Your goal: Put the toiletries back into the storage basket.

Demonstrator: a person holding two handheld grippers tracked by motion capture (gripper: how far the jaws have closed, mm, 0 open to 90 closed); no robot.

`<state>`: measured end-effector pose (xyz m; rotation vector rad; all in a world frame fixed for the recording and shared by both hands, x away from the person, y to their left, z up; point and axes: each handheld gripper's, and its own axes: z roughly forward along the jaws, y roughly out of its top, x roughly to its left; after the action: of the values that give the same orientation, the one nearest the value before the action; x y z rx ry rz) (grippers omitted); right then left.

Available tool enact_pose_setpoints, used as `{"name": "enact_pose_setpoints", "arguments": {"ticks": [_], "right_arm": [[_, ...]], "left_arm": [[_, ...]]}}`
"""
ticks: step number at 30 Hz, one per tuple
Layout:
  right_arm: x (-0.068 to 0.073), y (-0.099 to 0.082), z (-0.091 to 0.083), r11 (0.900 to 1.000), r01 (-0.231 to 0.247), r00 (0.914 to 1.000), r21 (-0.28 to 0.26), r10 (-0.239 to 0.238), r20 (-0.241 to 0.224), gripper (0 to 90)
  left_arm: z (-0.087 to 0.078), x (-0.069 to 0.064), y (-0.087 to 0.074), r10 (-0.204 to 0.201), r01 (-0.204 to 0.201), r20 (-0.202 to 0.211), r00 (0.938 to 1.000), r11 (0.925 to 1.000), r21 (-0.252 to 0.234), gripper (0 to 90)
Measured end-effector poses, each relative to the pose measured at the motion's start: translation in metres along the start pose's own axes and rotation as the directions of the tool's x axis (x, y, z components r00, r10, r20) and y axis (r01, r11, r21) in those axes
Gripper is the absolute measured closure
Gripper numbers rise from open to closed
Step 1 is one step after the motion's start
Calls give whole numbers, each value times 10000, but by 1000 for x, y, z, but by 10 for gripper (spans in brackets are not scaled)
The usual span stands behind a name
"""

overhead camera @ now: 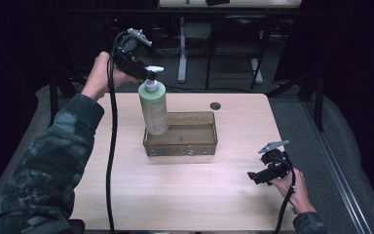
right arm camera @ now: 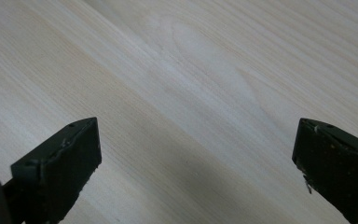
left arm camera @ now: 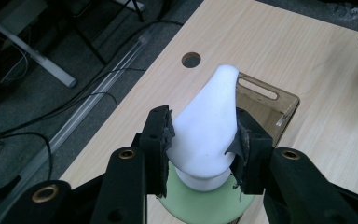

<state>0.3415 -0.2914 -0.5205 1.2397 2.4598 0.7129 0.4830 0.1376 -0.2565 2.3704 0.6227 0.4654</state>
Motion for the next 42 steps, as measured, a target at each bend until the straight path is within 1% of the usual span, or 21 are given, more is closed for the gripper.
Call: {"name": "enact_pose_setpoints", "arguments": {"ticks": [3, 4, 6, 9, 12, 15, 20, 25, 28, 33, 37, 42], "right_arm": [[0, 0, 0, 10000, 59, 10000, -5, -59, 25, 7], [0, 0, 0, 10000, 54, 10000, -6, -54, 24, 7], [0, 0, 0, 10000, 41, 10000, -38, -41, 43, 8], [0, 0, -1, 10000, 62, 10000, -53, -62, 55, 8], [0, 0, 0, 9999, 100, 9999, -28, -100, 105, 8], [0, 0, -1, 9999, 107, 9999, -28, -107, 115, 8], [0, 0, -1, 9999, 113, 9999, -36, -113, 115, 8], [0, 0, -1, 9999, 108, 9999, -32, -107, 122, 9], [0, 0, -1, 9999, 111, 9999, -33, -110, 131, 9], [0, 0, -1, 9999, 88, 9999, -52, -88, 110, 9], [0, 0, -1, 10000, 83, 9999, -53, -83, 117, 9], [1, 0, -2, 10000, 59, 9999, -63, -58, 108, 9]], "left_arm": [[1, 1, -1, -46, 46, 12, 10000, 10000, -59, 622], [1, 1, -1, -72, 72, 98, 9999, 10000, -25, 622], [2, 2, -2, -72, 71, 124, 9999, 10000, 20, 622], [4, 2, -3, -104, 104, 84, 9999, 9999, 15, 622], [5, 3, -4, -120, 120, 140, 9998, 9999, 10, 622], [6, 3, -5, -135, 135, 100, 9999, 9999, 10, 622], [10, 3, -8, -238, 239, 149, 9996, 9997, -26, 622], [12, 3, -8, -187, 186, 224, 9996, 9998, 46, 622], [13, 3, -9, -193, 193, 187, 9996, 9998, 18, 622], [16, 3, -11, -277, 276, 268, 9993, 9996, 33, 622], [18, 3, -12, -247, 244, 295, 9993, 9996, 106, 622], [21, 2, -12, -211, 209, 314, 9993, 9998, 72, 622]]}}
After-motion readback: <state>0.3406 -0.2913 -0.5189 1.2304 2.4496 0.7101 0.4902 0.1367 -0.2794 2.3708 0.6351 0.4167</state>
